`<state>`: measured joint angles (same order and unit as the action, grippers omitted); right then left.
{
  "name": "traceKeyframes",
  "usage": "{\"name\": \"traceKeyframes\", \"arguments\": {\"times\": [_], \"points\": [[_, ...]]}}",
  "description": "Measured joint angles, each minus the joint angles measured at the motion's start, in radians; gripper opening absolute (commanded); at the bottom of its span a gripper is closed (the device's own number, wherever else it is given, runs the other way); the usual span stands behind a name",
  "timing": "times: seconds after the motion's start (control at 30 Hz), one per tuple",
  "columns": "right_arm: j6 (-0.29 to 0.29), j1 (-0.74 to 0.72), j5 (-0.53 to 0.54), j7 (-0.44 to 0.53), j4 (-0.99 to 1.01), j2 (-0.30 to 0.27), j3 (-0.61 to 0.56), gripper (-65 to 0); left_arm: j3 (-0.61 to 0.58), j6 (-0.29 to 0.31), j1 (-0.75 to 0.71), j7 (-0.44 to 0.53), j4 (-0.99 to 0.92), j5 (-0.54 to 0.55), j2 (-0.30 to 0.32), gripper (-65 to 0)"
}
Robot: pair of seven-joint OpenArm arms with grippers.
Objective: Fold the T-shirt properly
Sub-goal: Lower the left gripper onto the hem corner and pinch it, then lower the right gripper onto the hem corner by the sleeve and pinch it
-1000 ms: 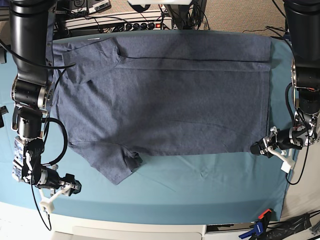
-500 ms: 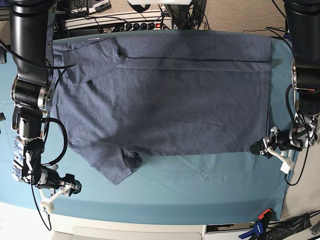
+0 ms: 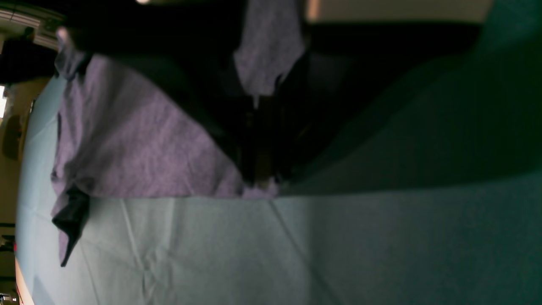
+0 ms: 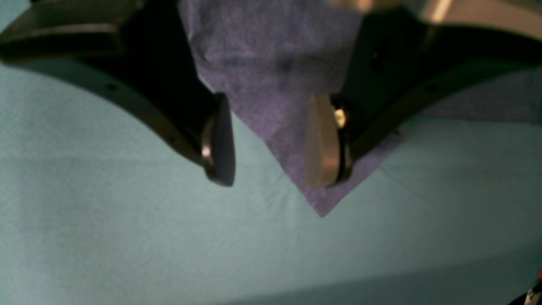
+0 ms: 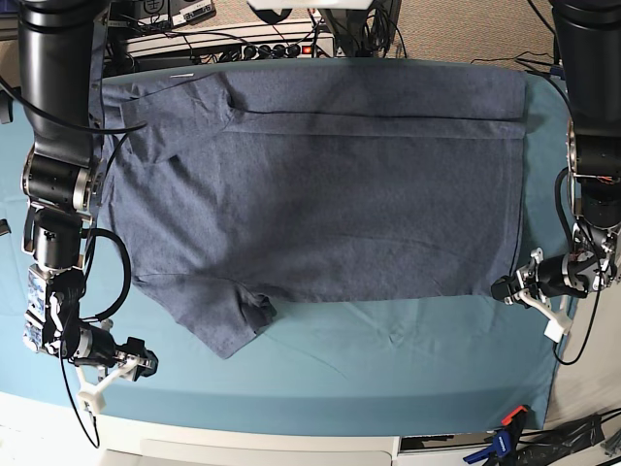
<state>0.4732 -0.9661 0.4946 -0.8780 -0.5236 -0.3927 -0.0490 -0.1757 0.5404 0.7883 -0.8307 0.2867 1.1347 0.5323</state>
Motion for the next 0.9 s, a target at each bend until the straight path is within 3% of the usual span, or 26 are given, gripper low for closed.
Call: {"name": "traceKeyframes", "arguments": {"times": [0.1, 0.2, 0.3, 0.57, 0.73, 0.9], "points": [[-0.016, 0.006, -0.094, 0.047, 0.000, 0.000, 0.000, -36.6, 0.000, 0.000, 0.000, 0.000, 0.000, 0.000, 0.000, -65.0], [-0.038, 0.042, -0.100, 0.071, 0.000, -0.008, 0.000, -36.7, 0.000, 0.001, -0.003, 0.000, 0.000, 0.000, 0.000, -65.0], [-0.043, 0.098, -0.101, 0.067, 0.000, -0.008, 0.000, -36.6, 0.000, 0.051, -0.013, -0.002, 0.000, 0.011, -0.001, -65.0], [-0.061, 0.147, -0.117, 0.101, 0.000, -0.006, 0.000, -31.9, 0.000, 0.053, -0.013, -0.012, -0.001, 0.023, -0.005, -65.0], [-0.115, 0.174, -0.207, 0.154, 0.000, -0.006, 0.000, -31.9, 0.000, 0.053, -0.013, -0.015, -0.001, 0.023, -0.005, -65.0], [-0.122, 0.196, -0.233, 0.176, 0.000, -0.006, 0.000, -31.9, 0.000, 0.076, -0.013, -0.016, -0.001, 0.023, -0.005, -65.0]]}}
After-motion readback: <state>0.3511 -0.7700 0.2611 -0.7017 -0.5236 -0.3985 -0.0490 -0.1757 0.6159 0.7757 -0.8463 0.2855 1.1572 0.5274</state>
